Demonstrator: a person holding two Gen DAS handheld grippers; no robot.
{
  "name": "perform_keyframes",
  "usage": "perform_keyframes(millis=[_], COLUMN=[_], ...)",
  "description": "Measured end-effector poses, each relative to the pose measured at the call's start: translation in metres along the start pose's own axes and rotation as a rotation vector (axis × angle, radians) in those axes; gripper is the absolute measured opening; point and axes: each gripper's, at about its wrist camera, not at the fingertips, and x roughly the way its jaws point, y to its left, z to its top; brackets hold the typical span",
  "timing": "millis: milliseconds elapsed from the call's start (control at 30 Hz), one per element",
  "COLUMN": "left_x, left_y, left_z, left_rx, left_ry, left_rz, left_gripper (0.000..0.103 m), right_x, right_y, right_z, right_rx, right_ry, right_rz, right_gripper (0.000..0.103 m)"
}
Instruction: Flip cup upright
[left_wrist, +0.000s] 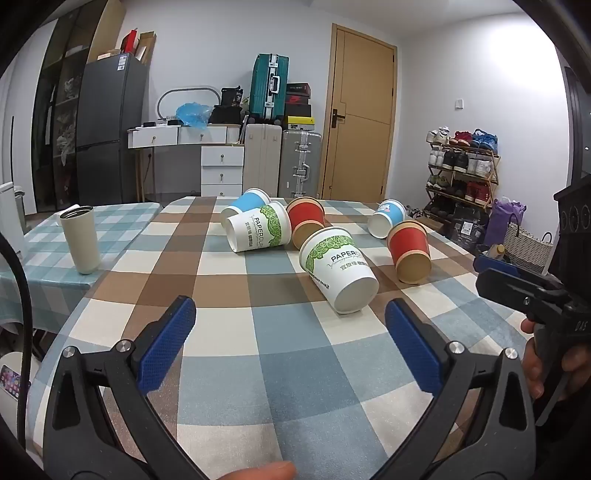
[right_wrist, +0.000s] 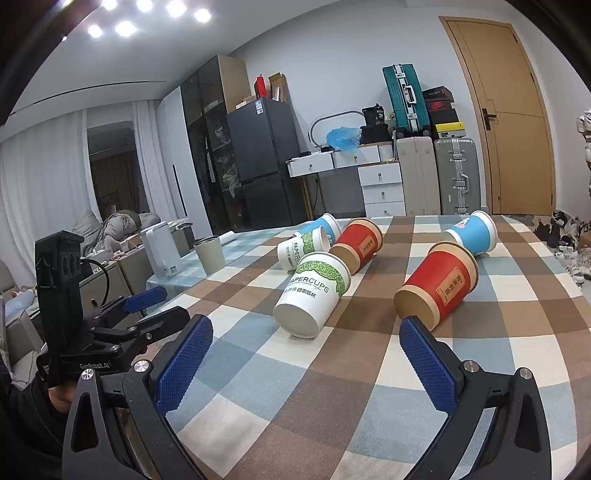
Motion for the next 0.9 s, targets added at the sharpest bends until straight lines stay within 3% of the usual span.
perform_keyframes(millis=[900], left_x=[0.0003], left_y=[0.0008], left_z=[-0.0003], left_rx=[-0.014], left_ry=[0.007], left_rz=[-0.002], left_gripper=[0.102], right_x=[0.0024], right_y=[0.0016], right_z=[0.0002], right_rx=[-0.006], right_ry=[0.008], right_rz=[0.006], right_gripper=[0.103])
